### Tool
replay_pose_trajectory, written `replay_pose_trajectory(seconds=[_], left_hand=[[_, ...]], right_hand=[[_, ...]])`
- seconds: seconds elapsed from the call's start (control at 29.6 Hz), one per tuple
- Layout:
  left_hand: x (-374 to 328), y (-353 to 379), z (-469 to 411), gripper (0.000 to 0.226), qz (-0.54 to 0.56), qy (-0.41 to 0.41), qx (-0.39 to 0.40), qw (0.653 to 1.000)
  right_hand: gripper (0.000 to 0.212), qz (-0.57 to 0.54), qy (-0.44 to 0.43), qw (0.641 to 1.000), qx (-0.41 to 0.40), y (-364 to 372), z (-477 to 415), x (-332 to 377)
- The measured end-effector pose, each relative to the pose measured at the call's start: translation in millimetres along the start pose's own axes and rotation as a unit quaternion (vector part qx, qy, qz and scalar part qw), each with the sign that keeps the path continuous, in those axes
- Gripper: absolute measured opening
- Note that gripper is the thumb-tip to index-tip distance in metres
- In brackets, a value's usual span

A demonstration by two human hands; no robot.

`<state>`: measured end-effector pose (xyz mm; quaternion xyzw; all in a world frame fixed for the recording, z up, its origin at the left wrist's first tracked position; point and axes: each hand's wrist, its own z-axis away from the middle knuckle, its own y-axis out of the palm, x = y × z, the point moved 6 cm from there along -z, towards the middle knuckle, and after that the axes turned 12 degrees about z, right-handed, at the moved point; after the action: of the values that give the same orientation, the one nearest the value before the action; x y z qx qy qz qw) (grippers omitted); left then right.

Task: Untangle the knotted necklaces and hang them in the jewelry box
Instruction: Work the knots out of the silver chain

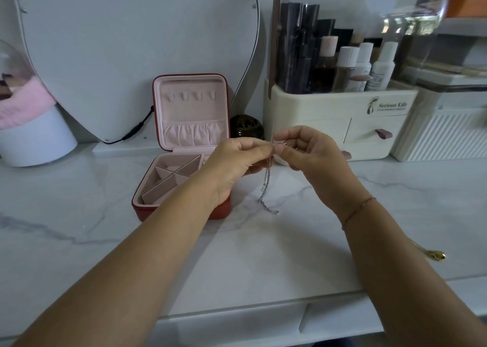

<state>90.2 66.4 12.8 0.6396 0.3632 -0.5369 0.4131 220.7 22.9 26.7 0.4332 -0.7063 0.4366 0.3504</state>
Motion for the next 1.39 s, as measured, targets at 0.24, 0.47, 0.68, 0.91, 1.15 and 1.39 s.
replay_pose_trajectory(seconds=[0.24,0.47,0.68,0.91,1.15,1.39], left_hand=[[-6.6,-8.0,0.4,0.006,0.002,0.037,-0.035,0.999],[-9.7,-3.6,2.2,0.006,-0.015,0.049,-0.019,0.998],[-5.0,-1.7,0.2,0.012,0.042,0.005,-0.009,0.999],[-0.5,6.1,0.8,0.013,0.018,-0.028,0.057,0.998],[-6.0,1.4,-0.1,0.018,0.028,0.025,0.014,0.999],[-6.7,9.3,2.2,0.019,0.054,0.005,0.020,0.998]], right_hand=[[0.004,0.016,0.040,0.999,-0.019,-3.6,-0.2,-5.8],[0.016,-0.109,0.093,0.989,0.033,0.9,0.5,-9.8],[0.022,-0.097,0.115,0.987,0.052,6.2,0.7,-12.5],[0.021,-0.193,0.107,0.973,0.067,4.8,-0.5,-10.0],[0.007,-0.180,0.100,0.975,0.083,6.7,-0.4,-13.9],[0.020,-0.171,0.099,0.975,0.106,11.3,0.0,-11.2]])
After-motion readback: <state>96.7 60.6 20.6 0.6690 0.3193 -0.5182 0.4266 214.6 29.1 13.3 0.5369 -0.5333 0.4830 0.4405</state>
